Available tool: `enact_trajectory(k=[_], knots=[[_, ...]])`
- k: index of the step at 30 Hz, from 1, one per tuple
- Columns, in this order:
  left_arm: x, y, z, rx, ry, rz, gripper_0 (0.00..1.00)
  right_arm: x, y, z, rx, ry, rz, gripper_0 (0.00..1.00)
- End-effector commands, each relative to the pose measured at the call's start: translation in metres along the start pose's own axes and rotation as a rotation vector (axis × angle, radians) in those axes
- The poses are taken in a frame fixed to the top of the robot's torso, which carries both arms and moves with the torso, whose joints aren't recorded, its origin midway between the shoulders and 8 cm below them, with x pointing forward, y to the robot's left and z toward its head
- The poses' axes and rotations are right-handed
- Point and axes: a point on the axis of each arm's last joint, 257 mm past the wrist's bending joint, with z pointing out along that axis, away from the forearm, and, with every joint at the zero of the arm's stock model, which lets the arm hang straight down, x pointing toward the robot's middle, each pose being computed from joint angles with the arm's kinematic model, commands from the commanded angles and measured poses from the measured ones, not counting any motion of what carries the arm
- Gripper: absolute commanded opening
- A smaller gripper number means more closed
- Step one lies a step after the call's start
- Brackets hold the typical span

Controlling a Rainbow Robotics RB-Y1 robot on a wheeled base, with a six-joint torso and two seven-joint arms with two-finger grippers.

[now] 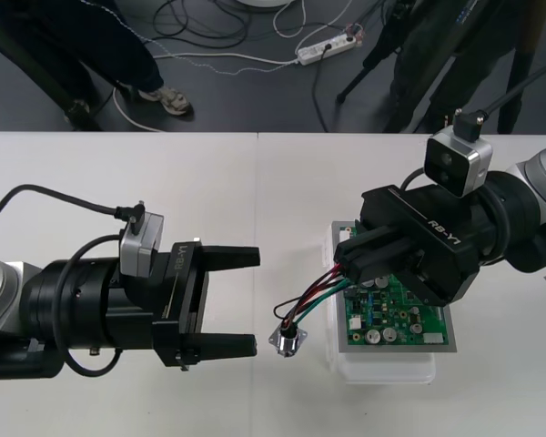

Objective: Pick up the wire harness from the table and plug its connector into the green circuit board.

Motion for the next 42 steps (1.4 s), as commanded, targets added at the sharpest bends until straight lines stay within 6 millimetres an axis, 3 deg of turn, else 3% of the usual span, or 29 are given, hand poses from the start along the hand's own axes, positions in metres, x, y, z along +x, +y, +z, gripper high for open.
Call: enact_trajectory(k=[1, 5, 12, 24, 42], knots=[[-0.022, 0.008, 0.0, -0.075, -0.074, 0.033, 1.0, -0.003, 0.004, -0.002, 0.027, 0.035, -0.068, 0.0], [-0.026, 0.009, 0.005, -0.082, -0.113, 0.028, 1.0, 0.0, 0.004, -0.002, 0.055, 0.069, -0.105, 0.0], [-0.033, 0.01, 0.014, -0.097, -0.157, 0.025, 1.0, -0.002, -0.016, 0.0, 0.147, 0.039, -0.121, 0.0], [-0.04, 0.01, 0.03, -0.1, -0.209, 0.029, 1.0, -0.018, -0.042, -0.001, 0.314, 0.089, -0.273, 0.0], [-0.062, 0.012, 0.052, -0.08, -0.27, 0.014, 1.0, -0.032, -0.024, 0.002, 0.329, -0.046, -0.303, 0.0]])
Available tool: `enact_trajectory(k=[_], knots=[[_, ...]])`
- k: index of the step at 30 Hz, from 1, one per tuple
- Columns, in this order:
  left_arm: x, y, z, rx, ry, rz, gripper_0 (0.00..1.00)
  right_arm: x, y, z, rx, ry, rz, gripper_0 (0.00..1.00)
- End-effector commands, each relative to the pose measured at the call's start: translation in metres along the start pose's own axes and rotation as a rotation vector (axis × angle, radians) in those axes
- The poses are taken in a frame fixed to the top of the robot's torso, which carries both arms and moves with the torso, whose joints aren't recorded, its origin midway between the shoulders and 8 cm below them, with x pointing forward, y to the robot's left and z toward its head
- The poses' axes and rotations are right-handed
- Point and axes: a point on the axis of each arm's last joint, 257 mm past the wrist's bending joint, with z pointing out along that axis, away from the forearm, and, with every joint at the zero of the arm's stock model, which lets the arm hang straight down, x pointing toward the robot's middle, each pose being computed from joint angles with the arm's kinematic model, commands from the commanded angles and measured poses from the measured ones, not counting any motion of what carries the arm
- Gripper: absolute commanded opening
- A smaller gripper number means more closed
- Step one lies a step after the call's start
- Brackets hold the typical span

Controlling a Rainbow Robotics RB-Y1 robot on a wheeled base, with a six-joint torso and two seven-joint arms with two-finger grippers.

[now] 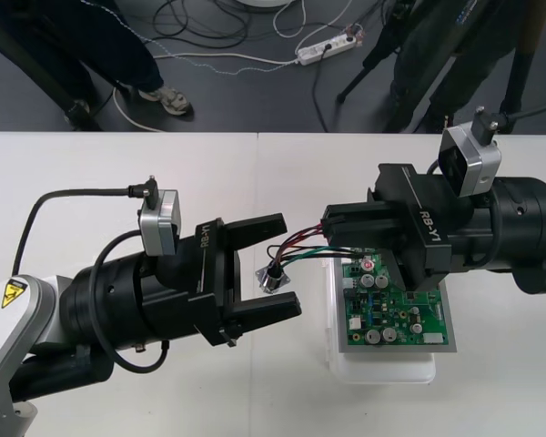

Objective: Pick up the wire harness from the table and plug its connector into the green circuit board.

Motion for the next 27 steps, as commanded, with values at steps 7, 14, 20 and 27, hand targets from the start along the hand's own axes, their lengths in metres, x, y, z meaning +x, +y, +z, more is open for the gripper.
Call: enact_trajectory(k=[7, 14, 20, 27], knots=[[-0.031, -0.011, 0.032, 0.04, -0.077, 0.039, 1.0, -0.027, 0.006, 0.003, 0.037, -0.143, -0.062, 0.0], [-0.04, -0.015, 0.039, 0.068, -0.092, 0.047, 1.0, -0.027, 0.006, 0.004, 0.051, -0.165, -0.079, 0.0], [-0.049, -0.014, 0.044, 0.079, -0.1, 0.064, 1.0, -0.024, 0.004, 0.0, 0.067, -0.148, -0.099, 0.0], [-0.053, -0.009, 0.042, 0.081, -0.072, 0.08, 1.0, -0.018, -0.002, -0.007, 0.096, -0.083, -0.139, 0.0]])
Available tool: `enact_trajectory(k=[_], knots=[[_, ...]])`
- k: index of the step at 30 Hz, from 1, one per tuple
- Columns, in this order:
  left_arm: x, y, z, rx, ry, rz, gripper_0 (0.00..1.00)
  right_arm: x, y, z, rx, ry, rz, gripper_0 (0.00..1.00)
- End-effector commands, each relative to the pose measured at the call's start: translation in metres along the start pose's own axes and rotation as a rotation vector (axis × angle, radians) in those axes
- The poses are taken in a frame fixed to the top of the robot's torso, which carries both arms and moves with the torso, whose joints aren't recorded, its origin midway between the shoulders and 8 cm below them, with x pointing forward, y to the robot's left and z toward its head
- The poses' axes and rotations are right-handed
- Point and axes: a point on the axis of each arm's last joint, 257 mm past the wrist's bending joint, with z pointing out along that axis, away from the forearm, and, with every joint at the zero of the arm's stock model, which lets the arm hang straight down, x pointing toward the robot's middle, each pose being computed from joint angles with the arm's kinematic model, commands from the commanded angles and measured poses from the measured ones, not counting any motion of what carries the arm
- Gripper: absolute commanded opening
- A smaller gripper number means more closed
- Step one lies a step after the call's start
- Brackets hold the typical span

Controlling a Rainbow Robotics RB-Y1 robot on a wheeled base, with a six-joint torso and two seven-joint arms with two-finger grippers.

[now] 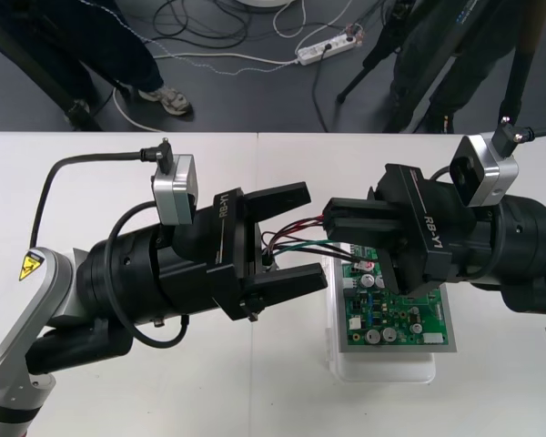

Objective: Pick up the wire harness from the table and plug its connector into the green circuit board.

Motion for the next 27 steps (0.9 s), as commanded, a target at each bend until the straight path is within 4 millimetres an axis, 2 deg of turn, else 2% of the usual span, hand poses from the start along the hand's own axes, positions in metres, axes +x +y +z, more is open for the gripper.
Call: enact_trajectory(k=[1, 13, 27], knots=[[-0.023, -0.007, 0.013, 0.031, -0.016, 0.046, 1.0, -0.009, -0.003, -0.008, 0.036, 0.049, -0.107, 0.0], [-0.011, -0.006, 0.005, 0.053, 0.078, 0.068, 1.0, -0.001, -0.015, -0.013, 0.119, 0.134, -0.138, 0.0], [-0.011, -0.01, 0.018, 0.071, 0.078, 0.07, 1.0, -0.003, -0.018, -0.014, 0.172, 0.131, -0.152, 0.0]])
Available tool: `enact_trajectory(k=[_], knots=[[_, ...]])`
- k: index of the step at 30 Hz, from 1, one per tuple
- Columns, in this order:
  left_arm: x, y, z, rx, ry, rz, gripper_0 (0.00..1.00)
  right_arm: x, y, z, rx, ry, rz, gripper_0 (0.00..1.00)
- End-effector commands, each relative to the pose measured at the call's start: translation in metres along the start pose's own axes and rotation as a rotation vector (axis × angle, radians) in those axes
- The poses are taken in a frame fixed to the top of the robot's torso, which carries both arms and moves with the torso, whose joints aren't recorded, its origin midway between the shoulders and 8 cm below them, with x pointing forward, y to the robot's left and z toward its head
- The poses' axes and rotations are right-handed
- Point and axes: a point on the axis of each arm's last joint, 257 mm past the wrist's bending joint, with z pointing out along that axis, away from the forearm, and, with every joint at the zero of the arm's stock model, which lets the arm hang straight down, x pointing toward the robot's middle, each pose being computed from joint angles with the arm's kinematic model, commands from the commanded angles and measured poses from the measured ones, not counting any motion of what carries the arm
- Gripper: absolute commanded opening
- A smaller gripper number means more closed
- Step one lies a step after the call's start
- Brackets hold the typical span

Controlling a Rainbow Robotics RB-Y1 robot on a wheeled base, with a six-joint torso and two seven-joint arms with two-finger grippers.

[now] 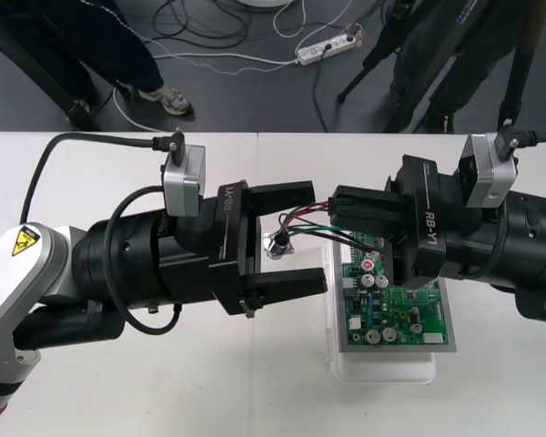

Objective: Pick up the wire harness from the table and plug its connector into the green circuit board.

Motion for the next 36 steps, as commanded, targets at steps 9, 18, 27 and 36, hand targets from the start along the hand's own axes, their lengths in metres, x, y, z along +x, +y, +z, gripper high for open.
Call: enact_trajectory(k=[9, 18, 27, 36], knots=[[-0.018, -0.006, 0.02, 0.016, -0.021, 0.027, 1.0, -0.008, -0.002, -0.007, 0.026, 0.017, -0.037, 0.0], [-0.018, -0.003, 0.02, 0.006, -0.02, 0.026, 1.0, -0.008, -0.003, -0.007, 0.029, 0.016, -0.039, 0.0], [-0.012, 0.001, 0.015, -0.006, 0.013, 0.025, 1.0, -0.007, -0.002, -0.006, 0.029, 0.016, -0.038, 0.0], [-0.01, 0.014, 0.012, -0.042, 0.039, 0.047, 1.0, -0.007, -0.002, -0.006, 0.029, 0.016, -0.038, 0.0]])
